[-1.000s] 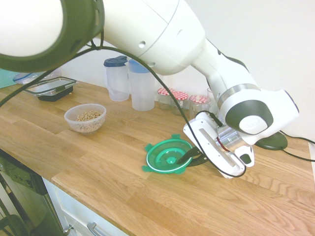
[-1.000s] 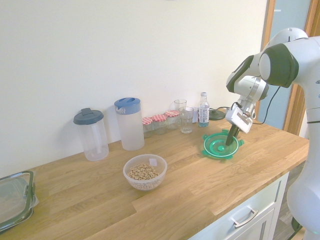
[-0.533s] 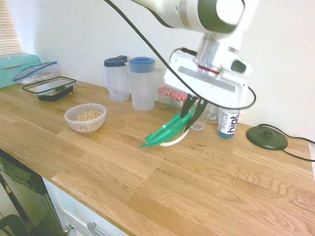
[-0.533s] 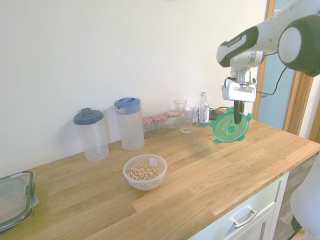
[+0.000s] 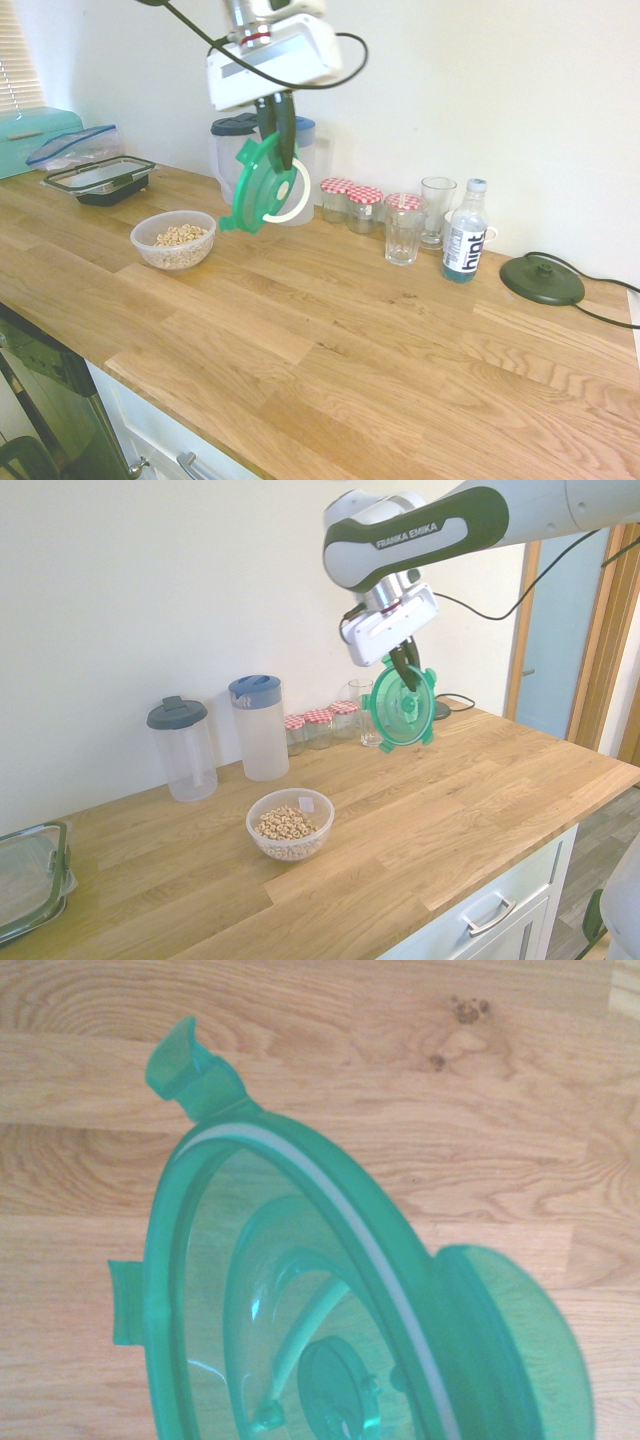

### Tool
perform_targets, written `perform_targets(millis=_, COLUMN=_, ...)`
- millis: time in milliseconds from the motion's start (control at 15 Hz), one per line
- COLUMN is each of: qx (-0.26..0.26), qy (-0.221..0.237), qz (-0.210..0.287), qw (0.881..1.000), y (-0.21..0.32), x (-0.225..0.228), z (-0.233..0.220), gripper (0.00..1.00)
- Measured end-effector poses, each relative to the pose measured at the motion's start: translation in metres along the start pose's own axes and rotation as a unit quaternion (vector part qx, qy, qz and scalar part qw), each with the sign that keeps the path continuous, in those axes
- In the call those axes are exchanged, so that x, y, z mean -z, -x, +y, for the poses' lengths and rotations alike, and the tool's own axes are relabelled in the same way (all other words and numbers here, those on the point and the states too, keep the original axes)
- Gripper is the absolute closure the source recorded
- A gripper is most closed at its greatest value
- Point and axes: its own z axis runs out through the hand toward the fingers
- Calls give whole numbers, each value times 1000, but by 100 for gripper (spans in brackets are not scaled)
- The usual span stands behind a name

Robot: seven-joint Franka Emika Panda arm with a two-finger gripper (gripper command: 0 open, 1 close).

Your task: Cover the lid of food container

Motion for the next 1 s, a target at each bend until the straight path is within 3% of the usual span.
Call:
perform_targets(millis=333, qx=-30, qy=108, qz=128, qw=985, y=51, x=12, z=-76, gripper=100)
perform_targets(millis=533, qx=-59, qy=185, qz=183, qw=964, y=84, x=17, z=-102, gripper=100)
perform_targets(millis=867, qx=-122, qy=297, qz=239, qw=917, y=144, x=20, z=-153, gripper=100)
perform_targets(millis=1000, qx=-120, qy=298, qz=247, qw=914, y=155, x=11, z=-183, gripper=100)
